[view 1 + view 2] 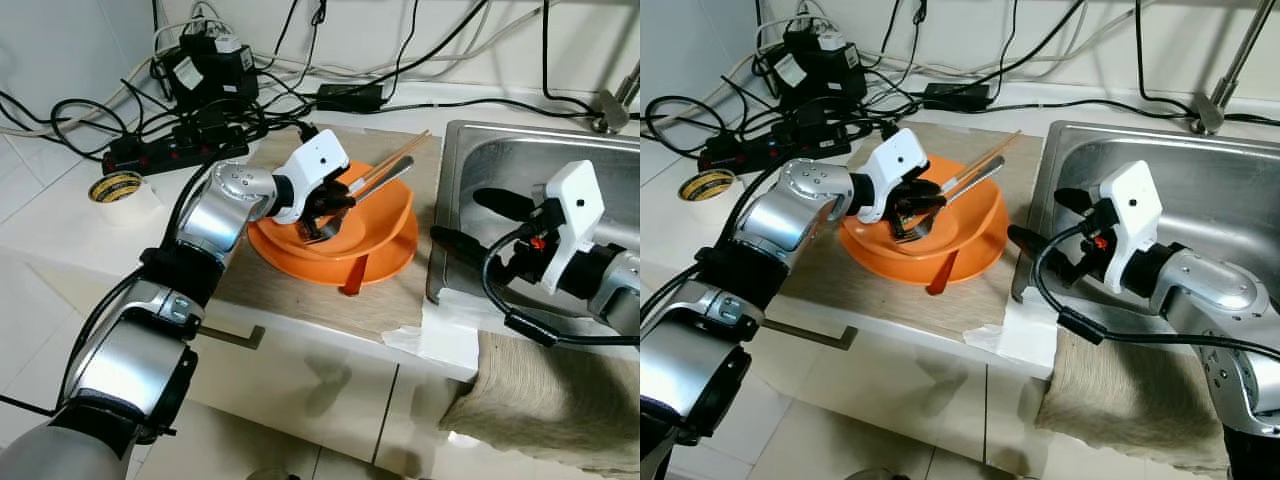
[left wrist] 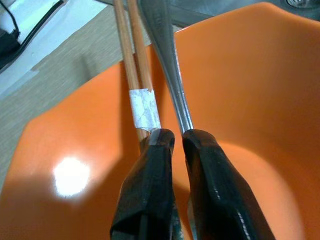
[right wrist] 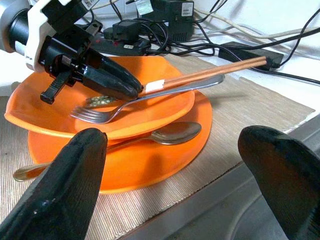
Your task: Kitchen organization
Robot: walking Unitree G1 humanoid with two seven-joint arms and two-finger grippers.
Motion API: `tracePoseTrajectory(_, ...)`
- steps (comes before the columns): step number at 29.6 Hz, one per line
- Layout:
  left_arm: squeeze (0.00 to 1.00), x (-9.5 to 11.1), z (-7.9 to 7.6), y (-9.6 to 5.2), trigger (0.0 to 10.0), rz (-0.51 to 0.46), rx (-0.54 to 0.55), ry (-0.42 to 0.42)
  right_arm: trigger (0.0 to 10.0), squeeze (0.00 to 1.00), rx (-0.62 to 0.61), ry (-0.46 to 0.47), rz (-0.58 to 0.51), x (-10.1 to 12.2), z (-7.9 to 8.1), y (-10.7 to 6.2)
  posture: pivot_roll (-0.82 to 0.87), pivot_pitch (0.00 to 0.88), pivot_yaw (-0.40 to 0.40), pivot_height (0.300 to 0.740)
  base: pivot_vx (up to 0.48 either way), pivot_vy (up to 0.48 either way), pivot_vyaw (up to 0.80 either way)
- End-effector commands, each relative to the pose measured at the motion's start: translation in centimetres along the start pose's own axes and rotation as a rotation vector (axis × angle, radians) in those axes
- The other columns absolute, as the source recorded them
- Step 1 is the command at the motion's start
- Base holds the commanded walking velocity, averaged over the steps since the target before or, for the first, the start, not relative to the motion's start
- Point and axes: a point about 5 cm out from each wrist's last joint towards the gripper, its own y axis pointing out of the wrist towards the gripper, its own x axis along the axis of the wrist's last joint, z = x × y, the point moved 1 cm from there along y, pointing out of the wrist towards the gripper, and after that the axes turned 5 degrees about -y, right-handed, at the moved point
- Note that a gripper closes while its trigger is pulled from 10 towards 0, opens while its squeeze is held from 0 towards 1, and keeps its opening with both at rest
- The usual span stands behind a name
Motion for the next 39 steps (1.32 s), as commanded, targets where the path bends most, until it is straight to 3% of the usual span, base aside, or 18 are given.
tracePoseTrajectory(1, 0.0, -0.8, 0.3, -0.1, 0.0, 0.027, 0.012, -0.044, 10.0, 0.0, 0.015, -0.012, -0.02, 0.4, 0.2, 0.4, -0.07, 0.0, 0.087, 0.74, 0.0, 0.0, 0.0)
tracePoseTrajectory(4, 0.0, -0.5, 0.5, -0.3, 0.0, 0.014, 0.015, -0.044, 10.0, 0.0, 0.014, -0.011, -0.02, 0.4, 0.2, 0.4, -0.07, 0.0, 0.086, 0.74, 0.0, 0.0, 0.0)
tracePoseTrajectory(10, 0.0, 2.2, 1.2, -1.7, 0.0, -0.073, 0.041, -0.017, 10.0, 0.0, 0.012, -0.007, -0.017, 0.1, 0.2, 0.4, -0.07, 0.0, 0.087, 0.74, 0.0, 0.0, 0.0)
tracePoseTrajectory(14, 0.0, 2.3, 1.2, -2.0, 0.0, -0.07, 0.052, 0.009, 10.0, 0.0, 0.012, -0.003, -0.015, 0.0, 0.2, 0.4, -0.07, 0.0, 0.086, 0.74, 0.0, 0.0, 0.0)
tracePoseTrajectory(15, 0.0, 2.1, 1.2, -1.9, 4.1, -0.06, 0.059, 0.016, 10.0, 0.0, 0.012, -0.003, -0.014, 0.0, 0.2, 0.4, -0.07, 0.0, 0.087, 0.74, 0.0, 0.0, 0.0)
tracePoseTrajectory(16, 0.0, 2.0, 1.2, -1.8, 4.1, -0.053, 0.064, 0.02, 10.0, 0.0, 0.012, -0.003, -0.014, 0.0, 0.2, 0.5, -0.07, 0.0, 0.087, 0.74, 0.0, 0.0, 0.0)
tracePoseTrajectory(17, 0.0, 1.8, 1.1, -1.7, 10.0, -0.047, 0.06, 0.023, 10.0, 0.0, 0.013, -0.004, -0.013, -0.1, 0.3, 0.5, -0.07, 0.0, 0.087, 0.74, 0.0, 0.0, 0.0)
tracePoseTrajectory(18, 0.0, 1.6, 1.0, -1.6, 10.0, -0.044, 0.056, 0.019, 10.0, 0.0, 0.013, -0.004, -0.013, -0.1, 0.3, 0.5, -0.06, 0.0, 0.085, 0.74, 0.0, 0.0, 0.0)
tracePoseTrajectory(19, 1.0, 1.4, 0.8, -1.4, 10.0, -0.039, 0.048, 0.016, 10.0, 0.0, 0.014, -0.005, -0.013, -0.1, 0.3, 0.5, -0.06, 0.0, 0.085, 0.74, 0.0, 0.0, 0.0)
tracePoseTrajectory(39, 1.0, -0.1, 0.7, -0.6, 10.0, 0.018, 0.053, -0.051, 10.0, 0.0, 0.017, -0.002, -0.023, 0.4, 0.4, 0.2, -0.07, 0.0, 0.089, 0.74, 0.0, 0.0, 0.0)
